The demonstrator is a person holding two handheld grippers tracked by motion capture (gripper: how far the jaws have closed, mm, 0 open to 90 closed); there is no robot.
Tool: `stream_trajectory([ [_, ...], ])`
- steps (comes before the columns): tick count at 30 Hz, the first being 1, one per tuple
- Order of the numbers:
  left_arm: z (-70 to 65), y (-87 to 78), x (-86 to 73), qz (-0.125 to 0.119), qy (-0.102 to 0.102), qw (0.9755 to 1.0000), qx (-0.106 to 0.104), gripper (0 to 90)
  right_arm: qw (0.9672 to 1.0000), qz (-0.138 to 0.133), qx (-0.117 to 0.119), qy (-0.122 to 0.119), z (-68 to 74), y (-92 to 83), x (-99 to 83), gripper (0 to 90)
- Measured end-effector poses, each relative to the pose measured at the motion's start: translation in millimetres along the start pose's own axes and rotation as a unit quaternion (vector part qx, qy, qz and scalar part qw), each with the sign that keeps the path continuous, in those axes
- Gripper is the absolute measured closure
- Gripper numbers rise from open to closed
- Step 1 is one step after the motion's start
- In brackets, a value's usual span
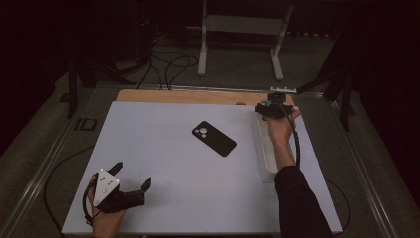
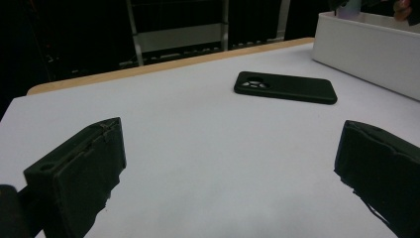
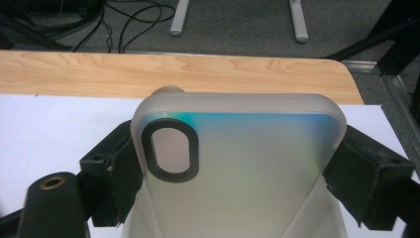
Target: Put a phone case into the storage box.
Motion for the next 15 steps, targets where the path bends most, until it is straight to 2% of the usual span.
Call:
stream_trajectory([
  [4, 0.2, -0.1, -0.1, 0.001, -0.001, 1.0, 0.001, 0.0, 0.9998, 0.005, 0.011, 0.015, -3.6, 1.5, 1.2, 9.6],
  [7, -0.2, 0.1, 0.0, 0.0, 0.0, 1.0, 0.0, 0.0, 0.9998, 0.0, 0.018, 0.007, -4.2, 0.4, 2.2, 9.4],
  [11, -1.0, -0.3, 0.2, 0.0, 0.001, 1.0, 0.0, 0.0, 0.9994, -0.01, 0.029, 0.014, -5.5, -2.6, 4.9, 9.3],
  [15, -0.4, -0.9, 0.0, 0.0, 0.0, 1.0, 0.001, 0.0, 0.9992, -0.018, 0.033, 0.01, -6.0, -5.0, 8.0, 9.3],
])
Point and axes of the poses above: each handheld gripper's, and its own axes: y roughly forward along the jaws, x roughly out of its top, z roughly to its left, the point moved 1 cm from there along y, roughly forward along the jaws, and after that the axes turned 1 degree about z, right-handed, at the moved point
